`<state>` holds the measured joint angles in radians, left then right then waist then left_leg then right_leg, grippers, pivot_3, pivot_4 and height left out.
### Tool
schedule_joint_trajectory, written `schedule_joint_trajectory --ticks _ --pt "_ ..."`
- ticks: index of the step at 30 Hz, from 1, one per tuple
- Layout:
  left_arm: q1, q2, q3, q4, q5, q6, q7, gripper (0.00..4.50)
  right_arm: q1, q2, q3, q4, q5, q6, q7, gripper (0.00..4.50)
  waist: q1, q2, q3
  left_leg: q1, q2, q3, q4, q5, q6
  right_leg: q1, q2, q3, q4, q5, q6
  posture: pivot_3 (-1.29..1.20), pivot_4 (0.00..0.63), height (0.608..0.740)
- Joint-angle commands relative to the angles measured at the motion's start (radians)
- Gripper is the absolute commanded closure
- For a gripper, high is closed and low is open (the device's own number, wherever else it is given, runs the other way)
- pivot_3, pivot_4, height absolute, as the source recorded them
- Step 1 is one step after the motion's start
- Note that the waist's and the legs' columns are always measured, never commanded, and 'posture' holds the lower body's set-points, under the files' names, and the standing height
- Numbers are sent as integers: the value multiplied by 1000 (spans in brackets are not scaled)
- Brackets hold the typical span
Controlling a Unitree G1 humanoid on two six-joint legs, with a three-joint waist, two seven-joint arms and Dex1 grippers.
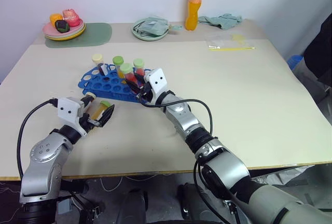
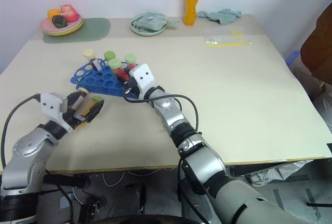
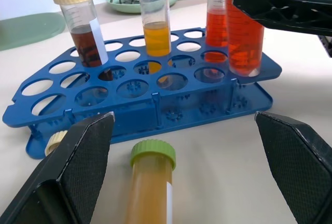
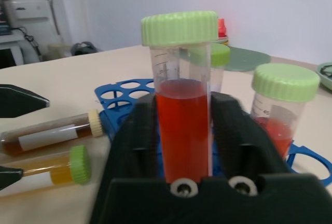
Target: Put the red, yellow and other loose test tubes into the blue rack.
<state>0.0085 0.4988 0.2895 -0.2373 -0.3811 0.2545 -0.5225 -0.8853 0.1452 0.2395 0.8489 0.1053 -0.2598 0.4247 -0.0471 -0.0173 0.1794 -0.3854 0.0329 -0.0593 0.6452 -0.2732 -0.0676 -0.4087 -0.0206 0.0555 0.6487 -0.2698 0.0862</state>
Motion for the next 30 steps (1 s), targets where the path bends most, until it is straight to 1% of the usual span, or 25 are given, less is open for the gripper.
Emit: schedule_joint_trajectory --ticks 1,2,3,5,8,10,13,15,16,18,21,23,24,28,30 --pt "12 9 11 -25 9 -6 5 0 38 83 -11 -96 13 -31 1 845 0 0 0 0 0 0 0 0 0 0 0 0 0 0 0 0 150 740" --pt "13 19 7 -37 14 15 11 0 45 68 2 -137 5 -30 15 319 0 0 0 0 0 0 0 0 0 0 0 0 0 0 0 0 150 740" --pt "13 25 5 -45 16 29 15 0 52 57 12 -167 0 -27 26 319 0 0 0 0 0 0 0 0 0 0 0 0 0 0 0 0 150 740" --pt "-2 67 -8 -83 36 115 37 0 90 6 24 -307 14 38 68 319 2 0 0 0 0 0 0 0 0 0 0 0 0 0 0 0 150 740" --pt "-57 133 -23 -167 9 332 80 0 157 -92 36 -535 33 174 145 319 9 0 0 -1 0 -2 0 0 0 1 0 -1 0 0 0 0 150 740" --pt "-137 174 -33 -232 -48 546 113 0 204 -189 45 -694 62 283 237 319 11 0 0 -1 -1 -2 1 0 0 1 -1 -1 0 0 0 0 150 740" --pt "-307 265 -101 -242 -97 971 141 0 267 -365 53 -908 115 408 385 319 12 -1 1 -2 -2 -3 2 0 0 2 -2 -2 0 0 1 0 150 740" --pt "-425 347 -192 -203 -120 1250 133 0 292 -461 49 -999 136 460 452 319 0 -1 1 0 -3 -2 1 0 0 3 -2 -2 0 0 1 0 150 740" --pt "-479 398 -266 -178 -116 1320 136 0 303 -507 44 -1039 151 487 485 319 -7 -2 1 1 -2 -3 0 0 0 3 -1 -2 0 0 1 0 150 740" --pt "-562 445 -345 -120 -135 1360 130 0 322 -576 32 -1105 181 530 536 319 -23 -2 2 3 -1 -3 -2 0 0 3 2 0 -1 -1 1 0 150 740" --pt "-685 451 -423 4 -150 1360 111 0 338 -633 18 -1164 208 571 566 319 -22 -2 3 6 0 -4 -5 0 0 3 4 0 0 -1 0 0 150 740" --pt "-763 444 -504 86 -110 1360 111 0 350 -650 16 -1185 215 587 572 319 -20 -3 3 6 0 -5 -5 0 0 2 5 0 1 -2 -1 0 150 740" --pt "-793 443 -531 115 -113 1360 94 0 357 -655 19 -1192 210 590 571 319 -19 -3 3 6 -1 -6 -5 0 0 3 5 0 1 -2 -2 0 150 740" --pt "-869 443 -609 197 -116 1355 38 0 376 -664 26 -1210 192 592 564 319 -20 -3 3 6 -1 -4 -4 0 0 3 4 1 0 -2 -2 0 150 740" --pt "-907 442 -674 258 -98 1334 5 0 393 -668 24 -1222 189 595 554 319 -17 -3 3 5 -1 -4 -4 0 0 2 4 2 -1 -2 -2 0 150 740"
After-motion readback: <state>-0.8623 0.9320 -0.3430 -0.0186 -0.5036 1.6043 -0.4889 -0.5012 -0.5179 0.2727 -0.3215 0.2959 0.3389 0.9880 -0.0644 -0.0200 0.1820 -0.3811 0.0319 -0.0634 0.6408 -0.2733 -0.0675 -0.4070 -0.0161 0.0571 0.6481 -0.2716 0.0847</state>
